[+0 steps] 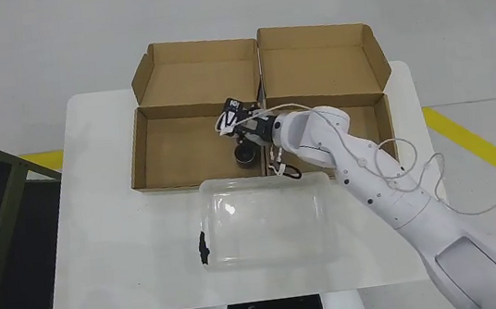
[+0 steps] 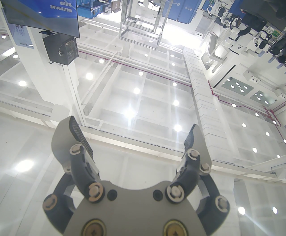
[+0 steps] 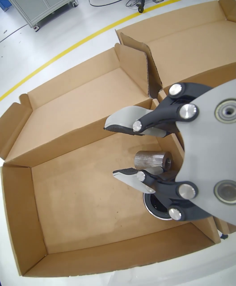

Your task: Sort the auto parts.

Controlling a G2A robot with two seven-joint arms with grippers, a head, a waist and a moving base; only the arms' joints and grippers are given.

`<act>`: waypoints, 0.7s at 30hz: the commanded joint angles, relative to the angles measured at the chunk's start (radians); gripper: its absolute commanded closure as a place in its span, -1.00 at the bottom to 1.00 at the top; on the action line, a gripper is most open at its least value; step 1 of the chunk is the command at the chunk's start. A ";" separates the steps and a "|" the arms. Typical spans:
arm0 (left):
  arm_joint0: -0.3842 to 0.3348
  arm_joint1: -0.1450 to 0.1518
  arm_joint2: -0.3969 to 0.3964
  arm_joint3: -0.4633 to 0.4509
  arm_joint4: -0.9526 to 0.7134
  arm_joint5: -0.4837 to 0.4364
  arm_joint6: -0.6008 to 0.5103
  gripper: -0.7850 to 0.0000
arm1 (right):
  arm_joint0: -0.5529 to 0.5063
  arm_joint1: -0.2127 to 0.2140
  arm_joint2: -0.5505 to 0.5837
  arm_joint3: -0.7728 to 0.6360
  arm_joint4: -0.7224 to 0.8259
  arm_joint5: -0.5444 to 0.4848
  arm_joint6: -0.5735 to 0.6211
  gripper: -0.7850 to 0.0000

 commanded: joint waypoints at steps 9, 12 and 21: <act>0.000 0.000 0.000 0.000 0.000 0.000 0.000 -1.00 | -0.088 0.027 0.083 -0.193 -0.007 -0.045 0.014 0.21; 0.000 0.000 0.000 0.000 0.000 0.000 0.000 -1.00 | -0.126 0.038 0.114 -0.262 -0.005 -0.061 0.021 0.18; 0.000 0.000 0.000 0.000 0.000 0.000 0.000 -1.00 | -0.279 0.077 0.238 -0.451 0.001 -0.116 0.034 0.02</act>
